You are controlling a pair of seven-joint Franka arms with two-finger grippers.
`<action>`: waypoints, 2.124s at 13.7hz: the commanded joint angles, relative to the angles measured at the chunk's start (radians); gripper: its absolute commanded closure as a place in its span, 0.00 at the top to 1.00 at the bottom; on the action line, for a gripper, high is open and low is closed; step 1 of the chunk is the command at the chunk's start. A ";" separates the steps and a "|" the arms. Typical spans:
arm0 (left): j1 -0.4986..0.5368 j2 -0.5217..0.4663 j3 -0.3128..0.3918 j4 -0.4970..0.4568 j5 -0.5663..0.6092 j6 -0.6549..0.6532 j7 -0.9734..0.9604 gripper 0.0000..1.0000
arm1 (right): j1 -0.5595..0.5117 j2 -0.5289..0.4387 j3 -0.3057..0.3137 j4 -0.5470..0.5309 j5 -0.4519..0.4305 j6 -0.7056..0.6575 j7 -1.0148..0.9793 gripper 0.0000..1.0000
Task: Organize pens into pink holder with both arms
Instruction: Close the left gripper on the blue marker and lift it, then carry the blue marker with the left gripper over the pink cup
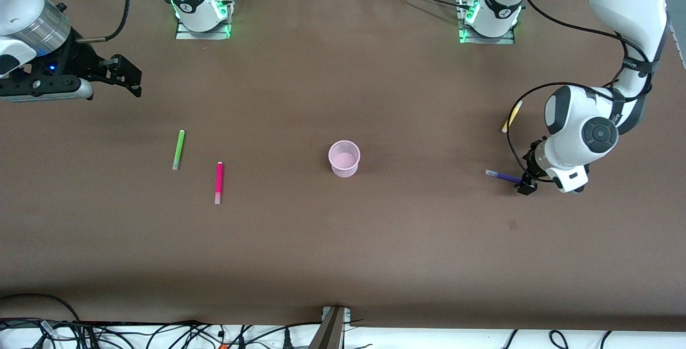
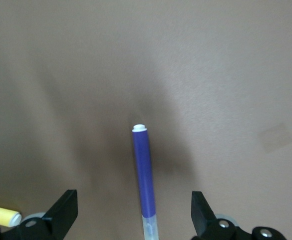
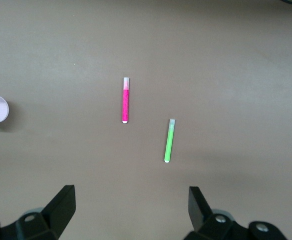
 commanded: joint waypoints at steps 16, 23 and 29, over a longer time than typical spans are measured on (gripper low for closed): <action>0.001 0.081 0.003 -0.014 0.097 0.126 -0.145 0.83 | 0.011 0.004 -0.002 0.028 -0.010 -0.001 0.001 1.00; -0.004 0.103 -0.002 -0.007 0.203 0.141 -0.297 0.30 | 0.012 0.004 0.000 0.028 -0.007 -0.005 0.012 1.00; -0.031 0.026 -0.028 0.025 0.203 0.129 -0.313 0.00 | 0.014 0.004 0.001 0.028 -0.007 -0.001 0.012 1.00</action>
